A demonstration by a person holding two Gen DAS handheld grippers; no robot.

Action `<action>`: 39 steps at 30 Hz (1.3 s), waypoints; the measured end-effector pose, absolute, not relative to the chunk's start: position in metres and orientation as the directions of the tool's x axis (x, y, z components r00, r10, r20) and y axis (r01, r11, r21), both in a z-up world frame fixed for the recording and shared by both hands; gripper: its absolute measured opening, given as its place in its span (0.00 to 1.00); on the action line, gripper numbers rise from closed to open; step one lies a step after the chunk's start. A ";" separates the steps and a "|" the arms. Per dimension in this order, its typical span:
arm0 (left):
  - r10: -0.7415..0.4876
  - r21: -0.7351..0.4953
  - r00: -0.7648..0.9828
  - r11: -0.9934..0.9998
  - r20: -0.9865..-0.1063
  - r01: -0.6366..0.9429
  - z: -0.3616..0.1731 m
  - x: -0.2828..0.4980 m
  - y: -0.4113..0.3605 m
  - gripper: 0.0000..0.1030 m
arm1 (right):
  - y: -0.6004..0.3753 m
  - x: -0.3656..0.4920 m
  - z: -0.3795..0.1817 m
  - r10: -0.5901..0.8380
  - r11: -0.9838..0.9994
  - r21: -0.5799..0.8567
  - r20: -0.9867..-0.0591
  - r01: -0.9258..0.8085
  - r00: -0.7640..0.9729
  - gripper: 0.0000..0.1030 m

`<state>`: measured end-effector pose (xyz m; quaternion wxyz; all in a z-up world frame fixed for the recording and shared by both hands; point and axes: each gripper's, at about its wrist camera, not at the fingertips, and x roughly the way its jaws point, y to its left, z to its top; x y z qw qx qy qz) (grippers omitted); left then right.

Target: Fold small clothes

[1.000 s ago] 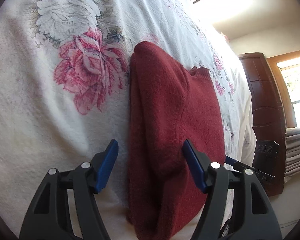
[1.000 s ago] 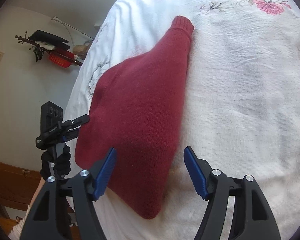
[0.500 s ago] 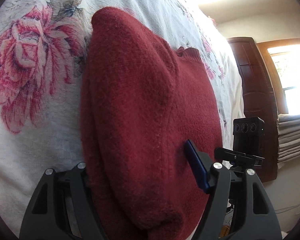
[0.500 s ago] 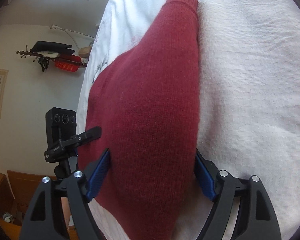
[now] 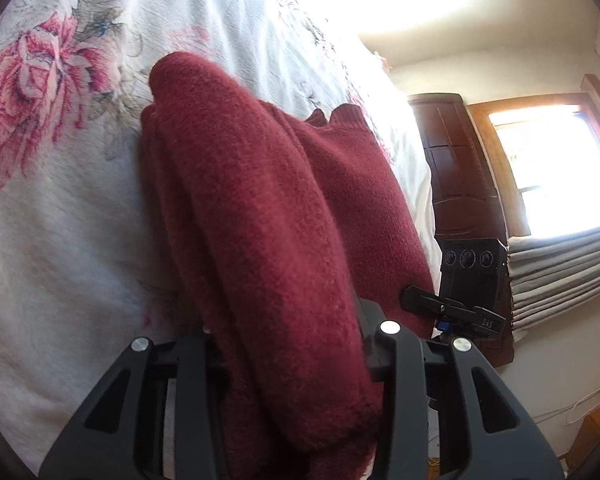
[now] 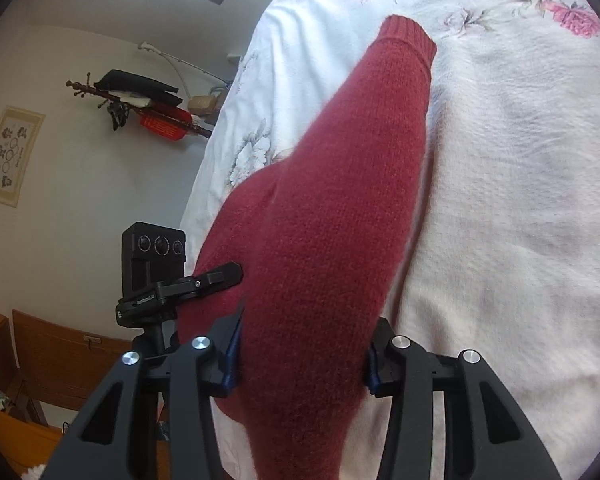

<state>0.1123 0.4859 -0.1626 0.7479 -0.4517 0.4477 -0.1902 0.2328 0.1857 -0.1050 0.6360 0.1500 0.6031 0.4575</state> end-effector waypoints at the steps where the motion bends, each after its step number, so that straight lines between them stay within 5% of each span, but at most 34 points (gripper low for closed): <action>1: -0.697 -0.851 0.526 0.515 -0.488 -0.107 -0.157 0.111 0.476 0.34 | 0.178 0.230 -0.097 0.762 0.536 0.738 -0.632 -0.409 -0.142 0.45; 15: -0.681 -0.797 0.512 0.604 -0.523 -0.011 -0.108 0.096 0.332 0.35 | 0.043 0.174 -0.042 0.735 0.576 0.674 -0.674 -0.462 -0.067 0.45; 26: -0.610 -0.708 0.442 0.701 -0.658 -0.087 -0.165 0.088 0.288 0.36 | -0.008 0.158 -0.134 0.721 0.634 0.709 -0.686 -0.310 -0.095 0.45; 39: -0.602 -0.703 0.421 0.699 -0.678 -0.132 -0.204 0.081 0.303 0.50 | -0.014 0.146 -0.178 0.726 0.656 0.711 -0.686 -0.253 -0.048 0.52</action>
